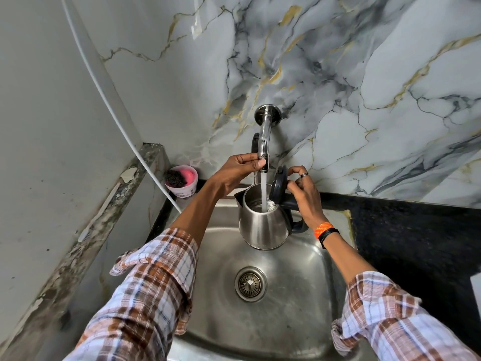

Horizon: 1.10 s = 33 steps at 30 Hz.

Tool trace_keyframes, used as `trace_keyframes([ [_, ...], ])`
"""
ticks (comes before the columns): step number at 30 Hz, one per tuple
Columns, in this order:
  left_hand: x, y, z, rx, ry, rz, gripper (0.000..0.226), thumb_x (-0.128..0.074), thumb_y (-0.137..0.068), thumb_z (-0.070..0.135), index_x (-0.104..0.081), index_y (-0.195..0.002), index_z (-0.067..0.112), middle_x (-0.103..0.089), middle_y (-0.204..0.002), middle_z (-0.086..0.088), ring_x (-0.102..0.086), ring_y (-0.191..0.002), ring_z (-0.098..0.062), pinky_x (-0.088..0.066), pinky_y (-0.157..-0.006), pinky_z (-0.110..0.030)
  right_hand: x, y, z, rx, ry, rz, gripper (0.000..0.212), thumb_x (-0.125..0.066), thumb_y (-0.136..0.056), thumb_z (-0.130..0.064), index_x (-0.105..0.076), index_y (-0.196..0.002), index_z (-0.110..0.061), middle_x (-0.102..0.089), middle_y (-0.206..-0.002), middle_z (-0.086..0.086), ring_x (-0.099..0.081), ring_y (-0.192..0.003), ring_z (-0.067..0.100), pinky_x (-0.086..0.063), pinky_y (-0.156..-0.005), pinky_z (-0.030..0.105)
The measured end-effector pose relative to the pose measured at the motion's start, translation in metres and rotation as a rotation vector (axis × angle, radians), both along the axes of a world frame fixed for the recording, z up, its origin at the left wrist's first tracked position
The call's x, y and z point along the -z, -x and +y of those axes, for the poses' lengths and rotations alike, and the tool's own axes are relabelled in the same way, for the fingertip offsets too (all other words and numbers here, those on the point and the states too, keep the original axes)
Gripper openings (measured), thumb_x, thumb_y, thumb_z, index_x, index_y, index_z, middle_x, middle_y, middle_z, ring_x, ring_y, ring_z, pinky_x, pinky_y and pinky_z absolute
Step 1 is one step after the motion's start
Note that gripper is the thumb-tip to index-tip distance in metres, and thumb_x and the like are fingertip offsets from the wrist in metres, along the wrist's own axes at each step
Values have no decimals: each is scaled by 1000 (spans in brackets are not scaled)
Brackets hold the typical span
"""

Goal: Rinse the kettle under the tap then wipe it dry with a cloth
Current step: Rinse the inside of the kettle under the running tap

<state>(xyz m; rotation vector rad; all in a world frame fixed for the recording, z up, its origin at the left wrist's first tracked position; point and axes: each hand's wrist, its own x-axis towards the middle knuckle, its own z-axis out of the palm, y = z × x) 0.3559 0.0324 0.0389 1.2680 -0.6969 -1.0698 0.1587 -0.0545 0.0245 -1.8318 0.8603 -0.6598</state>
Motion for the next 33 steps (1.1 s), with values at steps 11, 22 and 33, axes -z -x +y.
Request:
trace_keyframes([
  [11, 5, -3, -8, -46, -11, -102, 20, -79, -85, 12, -79, -105, 11, -80, -92, 0, -73, -88, -9, -49, -95, -25, 2, 2, -4, -8, 3, -6, 38, -51, -72, -60, -58, -102, -37, -64, -89, 30, -61, -85, 42, -50, -82, 49],
  [22, 3, 0, -5, -32, -62, -105, 36, -66, -95, 4, -65, -130, -3, -79, -94, 7, -69, -94, -8, -42, -105, -26, 6, 3, -4, 6, -38, 3, 39, -52, -74, -59, -52, -86, -21, -65, -93, 21, -59, -95, 44, -50, -85, 56],
  [33, 1, 1, -4, -50, -84, -95, 28, -70, -93, 5, -72, -121, 6, -78, -94, 6, -66, -102, -14, -40, -111, -32, 3, 6, -8, -6, -22, -28, 51, -51, -72, -54, -36, -77, -6, -38, -70, 2, -35, -70, 18, -29, -70, 38],
])
